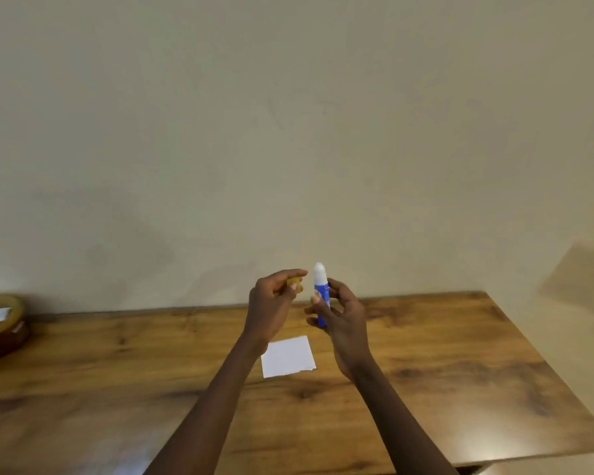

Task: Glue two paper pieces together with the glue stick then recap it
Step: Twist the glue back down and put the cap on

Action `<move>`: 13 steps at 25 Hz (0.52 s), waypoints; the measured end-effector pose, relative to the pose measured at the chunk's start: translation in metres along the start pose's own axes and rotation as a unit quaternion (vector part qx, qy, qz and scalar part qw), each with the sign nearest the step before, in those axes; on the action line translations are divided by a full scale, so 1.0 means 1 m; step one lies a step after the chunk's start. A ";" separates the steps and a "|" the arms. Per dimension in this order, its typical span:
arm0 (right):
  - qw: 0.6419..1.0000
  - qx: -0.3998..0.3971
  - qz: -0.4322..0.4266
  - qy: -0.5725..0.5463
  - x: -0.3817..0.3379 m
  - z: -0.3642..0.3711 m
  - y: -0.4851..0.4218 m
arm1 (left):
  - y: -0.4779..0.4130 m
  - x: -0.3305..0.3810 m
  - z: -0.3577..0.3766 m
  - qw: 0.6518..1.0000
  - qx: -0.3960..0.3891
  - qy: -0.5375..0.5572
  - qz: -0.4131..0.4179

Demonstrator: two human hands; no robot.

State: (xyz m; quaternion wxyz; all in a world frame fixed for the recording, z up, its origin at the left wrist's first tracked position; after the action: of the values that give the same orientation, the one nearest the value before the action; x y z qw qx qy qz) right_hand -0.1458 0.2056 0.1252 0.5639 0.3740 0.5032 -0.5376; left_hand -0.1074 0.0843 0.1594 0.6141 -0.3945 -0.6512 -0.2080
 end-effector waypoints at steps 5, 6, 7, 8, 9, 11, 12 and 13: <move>0.995 -0.022 -0.049 -0.081 -0.074 0.049 0.003 | 0.001 0.084 -0.029 0.993 -0.004 0.105 0.044; 0.995 -0.024 -0.056 -0.083 -0.084 0.054 0.004 | 0.000 0.096 -0.035 0.992 -0.014 0.116 0.046; 0.994 -0.029 -0.067 -0.083 -0.093 0.060 0.005 | -0.001 0.106 -0.042 0.991 -0.025 0.120 0.046; 0.993 -0.036 -0.079 -0.082 -0.102 0.064 0.006 | -0.003 0.114 -0.047 0.992 -0.034 0.117 0.044; 0.992 -0.043 -0.091 -0.081 -0.110 0.068 0.007 | -0.006 0.122 -0.052 0.992 -0.038 0.111 0.045; 0.990 -0.054 -0.099 -0.088 -0.121 0.073 0.009 | -0.010 0.136 -0.059 0.992 -0.035 0.104 0.055; 0.990 -0.059 -0.082 -0.099 -0.122 0.075 0.010 | -0.011 0.142 -0.061 0.992 -0.030 0.109 0.061; 0.990 -0.065 -0.045 -0.113 -0.121 0.076 0.012 | -0.011 0.146 -0.064 0.990 -0.026 0.119 0.067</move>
State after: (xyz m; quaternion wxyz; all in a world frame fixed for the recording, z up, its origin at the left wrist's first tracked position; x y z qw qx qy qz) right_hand -0.1109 0.1620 0.2575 0.6156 0.2507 0.4859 -0.5675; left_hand -0.0659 0.0676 0.3128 0.6893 -0.4258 -0.5396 -0.2287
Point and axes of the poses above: each hand's wrist, its own y-axis away from the middle knuckle, its own z-axis out of the palm, x = y × z, the point moved 4 cm from there along -y, towards the middle knuckle, and after that the axes turned 12 degrees about x, right-handed, at the moved point
